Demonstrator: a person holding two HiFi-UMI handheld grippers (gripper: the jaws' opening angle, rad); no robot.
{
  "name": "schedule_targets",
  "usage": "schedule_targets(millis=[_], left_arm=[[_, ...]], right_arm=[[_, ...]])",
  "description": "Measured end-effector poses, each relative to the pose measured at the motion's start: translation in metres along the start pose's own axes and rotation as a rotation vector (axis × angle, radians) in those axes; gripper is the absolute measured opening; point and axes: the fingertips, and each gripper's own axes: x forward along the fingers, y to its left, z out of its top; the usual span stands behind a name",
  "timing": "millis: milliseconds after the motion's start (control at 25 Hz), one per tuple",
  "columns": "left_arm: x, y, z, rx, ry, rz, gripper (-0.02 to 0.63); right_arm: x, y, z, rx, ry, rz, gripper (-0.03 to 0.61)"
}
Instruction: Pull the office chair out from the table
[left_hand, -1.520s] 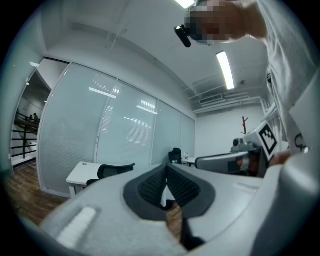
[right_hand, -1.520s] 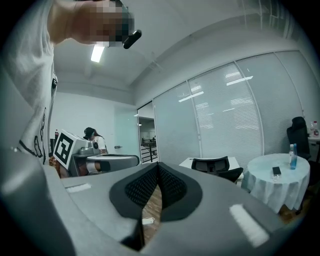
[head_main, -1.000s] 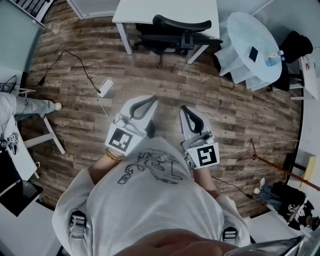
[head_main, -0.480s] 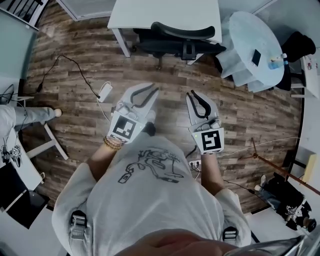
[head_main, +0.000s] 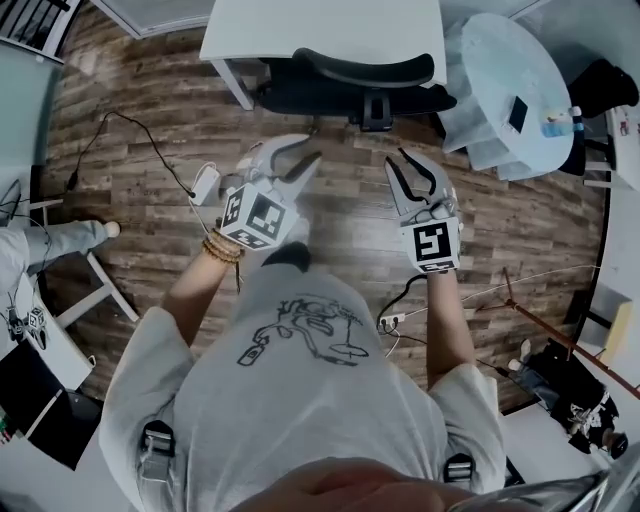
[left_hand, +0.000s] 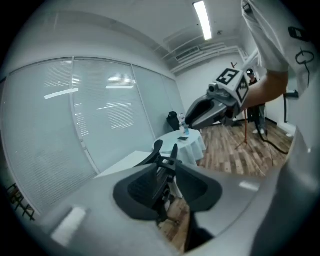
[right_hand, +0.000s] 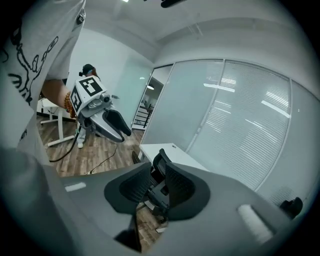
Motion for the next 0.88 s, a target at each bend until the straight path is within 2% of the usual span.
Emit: schedule_targets(millis=[280, 520, 720, 880], left_arm=[[0.070, 0.028, -0.049, 0.086, 0.135, -0.063, 0.144], [0.121, 0.043, -0.093, 0.176, 0.248, -0.110, 0.173], [0.150, 0.039, -0.122, 0.228, 0.332, -0.153, 0.193], [0.164, 0.037, -0.138, 0.278, 0.387, -0.150, 0.188]], right_arm=[[0.060, -0.040, -0.061, -0.103, 0.132, 0.052, 0.120], [0.115, -0.064, -0.125, -0.240, 0.261, 0.111, 0.145], [0.146, -0.074, -0.178, -0.346, 0.366, 0.168, 0.159], [0.164, -0.076, -0.203, -0.433, 0.415, 0.197, 0.158]])
